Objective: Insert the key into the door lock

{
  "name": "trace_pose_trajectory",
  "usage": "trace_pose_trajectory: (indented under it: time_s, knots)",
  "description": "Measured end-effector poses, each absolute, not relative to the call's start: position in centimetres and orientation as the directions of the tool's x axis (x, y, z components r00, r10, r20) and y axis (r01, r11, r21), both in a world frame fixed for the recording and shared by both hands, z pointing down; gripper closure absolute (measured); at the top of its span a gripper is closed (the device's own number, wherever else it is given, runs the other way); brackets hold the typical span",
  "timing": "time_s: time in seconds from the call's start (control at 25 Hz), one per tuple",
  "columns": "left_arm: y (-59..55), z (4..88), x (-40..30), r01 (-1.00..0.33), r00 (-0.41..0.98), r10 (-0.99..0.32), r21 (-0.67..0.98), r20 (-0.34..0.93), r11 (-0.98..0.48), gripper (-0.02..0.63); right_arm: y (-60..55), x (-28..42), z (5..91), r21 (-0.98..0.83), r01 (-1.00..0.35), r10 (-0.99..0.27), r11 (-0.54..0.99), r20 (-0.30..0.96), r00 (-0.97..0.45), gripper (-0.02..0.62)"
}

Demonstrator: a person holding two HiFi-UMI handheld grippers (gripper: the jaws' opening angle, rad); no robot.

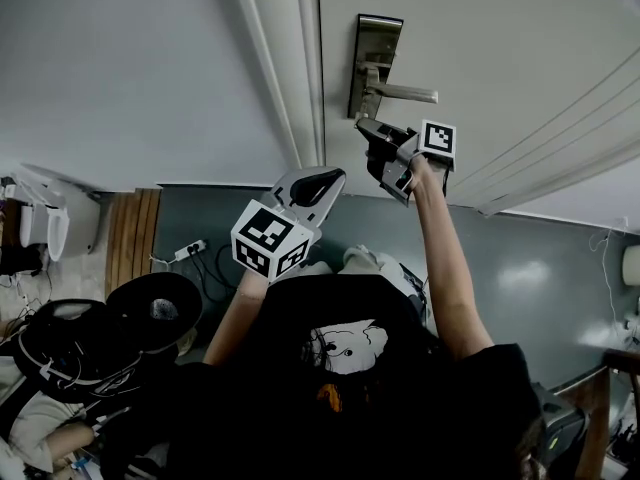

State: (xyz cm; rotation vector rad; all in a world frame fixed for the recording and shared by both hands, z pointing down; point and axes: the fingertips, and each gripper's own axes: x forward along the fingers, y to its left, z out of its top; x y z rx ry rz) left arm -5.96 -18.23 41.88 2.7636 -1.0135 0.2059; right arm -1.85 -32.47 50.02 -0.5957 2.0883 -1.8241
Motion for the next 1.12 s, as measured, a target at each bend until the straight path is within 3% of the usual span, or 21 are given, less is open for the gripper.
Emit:
trace_pose_trajectory:
  time_s: [0.92,1.12]
  knots:
    - [-18.8,41.6,-6.4,-0.664,0.745,-0.638,0.131,0.195,-0.736,0.597,-32.6,-1.2,49.1,-0.992,-0.069,-0.49,0.101,0.011,-0.872,0.575]
    - [-19.0,41.6,-7.1,-0.676,0.735,-0.65,0.134,0.195,-0.725,0.597,-32.8,-0.7,48.8,-0.997,0.015,-0.522,0.071,-0.05,-0.852,0.575]
